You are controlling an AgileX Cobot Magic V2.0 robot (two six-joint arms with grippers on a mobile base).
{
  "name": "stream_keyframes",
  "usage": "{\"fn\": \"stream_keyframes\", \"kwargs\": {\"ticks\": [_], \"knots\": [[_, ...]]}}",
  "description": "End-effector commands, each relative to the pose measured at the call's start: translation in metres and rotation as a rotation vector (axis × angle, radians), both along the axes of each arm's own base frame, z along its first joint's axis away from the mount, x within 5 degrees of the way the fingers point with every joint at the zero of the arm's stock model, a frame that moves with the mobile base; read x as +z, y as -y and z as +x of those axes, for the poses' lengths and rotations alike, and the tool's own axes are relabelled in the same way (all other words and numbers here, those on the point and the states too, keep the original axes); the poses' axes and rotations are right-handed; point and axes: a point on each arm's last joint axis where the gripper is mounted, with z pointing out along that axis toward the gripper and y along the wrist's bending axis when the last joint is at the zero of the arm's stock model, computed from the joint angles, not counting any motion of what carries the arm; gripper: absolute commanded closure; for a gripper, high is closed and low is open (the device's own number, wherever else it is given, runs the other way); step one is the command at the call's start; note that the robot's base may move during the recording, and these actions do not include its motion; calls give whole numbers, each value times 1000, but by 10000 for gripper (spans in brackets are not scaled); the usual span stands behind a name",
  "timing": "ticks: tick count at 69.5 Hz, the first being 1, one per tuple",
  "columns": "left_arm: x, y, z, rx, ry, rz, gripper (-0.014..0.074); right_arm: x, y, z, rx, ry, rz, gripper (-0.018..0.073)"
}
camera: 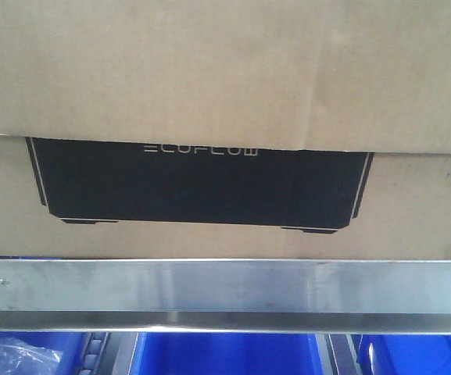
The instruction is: Grab box from left shelf to table start
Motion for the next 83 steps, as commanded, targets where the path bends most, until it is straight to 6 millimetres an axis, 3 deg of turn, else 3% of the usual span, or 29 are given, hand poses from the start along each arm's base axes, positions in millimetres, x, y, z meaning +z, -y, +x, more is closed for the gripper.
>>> {"fn": "stream_keyframes", "kwargs": {"ticks": [1,3,25,48,60,75,83], "knots": [[21,3,-6,-14,91,-44,698,24,3,19,-64,58,38,-64],[21,3,-6,-14,91,-44,698,29,4,37,-103,21,40,-64],[21,3,-6,-14,91,-44,698,32,1,113,-144,-210,17,-64],[21,3,-6,-14,91,-44,698,15,3,166,-164,-365,-81,-25],[21,3,-6,-14,91,-44,699,-5,1,185,-162,-428,-93,114],[21,3,-6,-14,93,-45,699,-26,0,200,-158,-508,-106,428],[20,3,-6,-14,91,-44,699,-27,0,200,-157,-514,-107,464]]}}
